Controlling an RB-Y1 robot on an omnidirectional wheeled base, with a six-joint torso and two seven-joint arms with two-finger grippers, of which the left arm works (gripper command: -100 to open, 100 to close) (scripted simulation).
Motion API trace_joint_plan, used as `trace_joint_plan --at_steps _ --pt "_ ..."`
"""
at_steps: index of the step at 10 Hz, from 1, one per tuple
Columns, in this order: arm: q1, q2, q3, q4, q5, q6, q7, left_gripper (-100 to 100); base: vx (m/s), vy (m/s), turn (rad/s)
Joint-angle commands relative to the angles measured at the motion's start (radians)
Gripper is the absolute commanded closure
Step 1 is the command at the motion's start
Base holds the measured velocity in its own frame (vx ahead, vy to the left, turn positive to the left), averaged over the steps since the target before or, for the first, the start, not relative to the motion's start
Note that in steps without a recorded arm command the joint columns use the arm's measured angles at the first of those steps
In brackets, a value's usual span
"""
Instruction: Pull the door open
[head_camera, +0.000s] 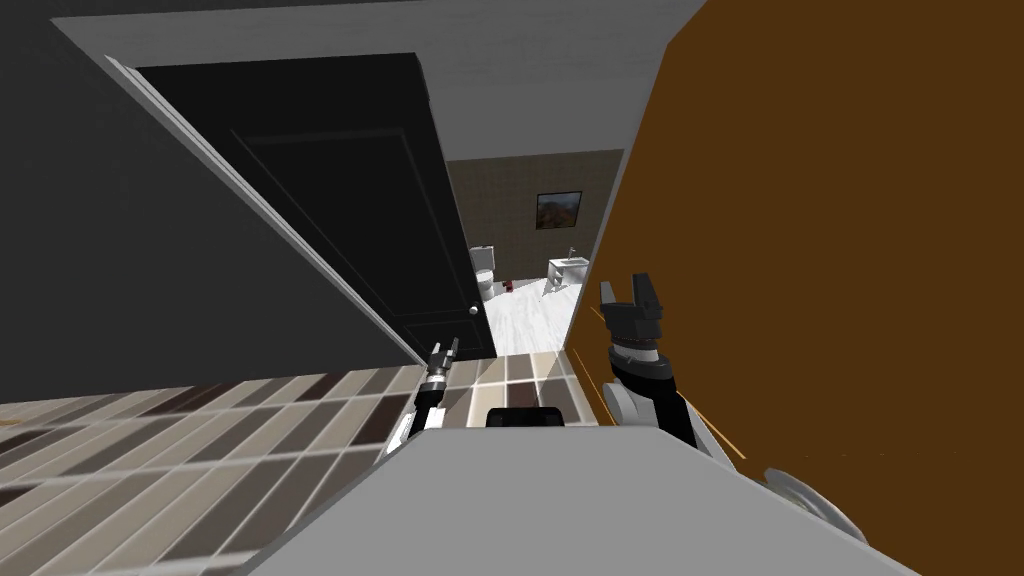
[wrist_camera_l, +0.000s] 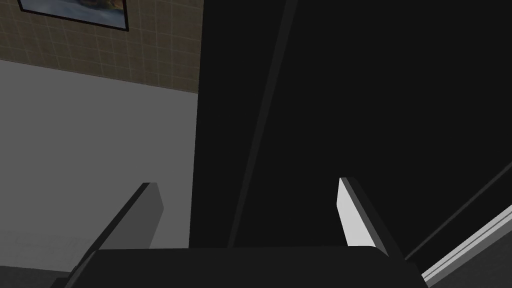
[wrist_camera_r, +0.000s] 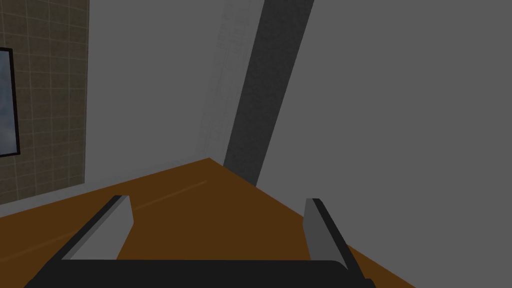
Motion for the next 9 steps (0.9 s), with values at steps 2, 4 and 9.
trace_joint_plan --at_steps 2,4,9 --pt "-0.013 -0.003 0.01 0.052 -0.009 -0.011 -0.05 -100 0.087 0.019 -0.049" --pt "-0.022 -0.006 0.016 0.089 -0.015 -0.018 -0.086 -100 0.094 0.016 -0.043" --pt "-0.046 -0.015 0.034 0.184 -0.032 -0.035 -0.177 -100 0.095 0.017 -0.052"
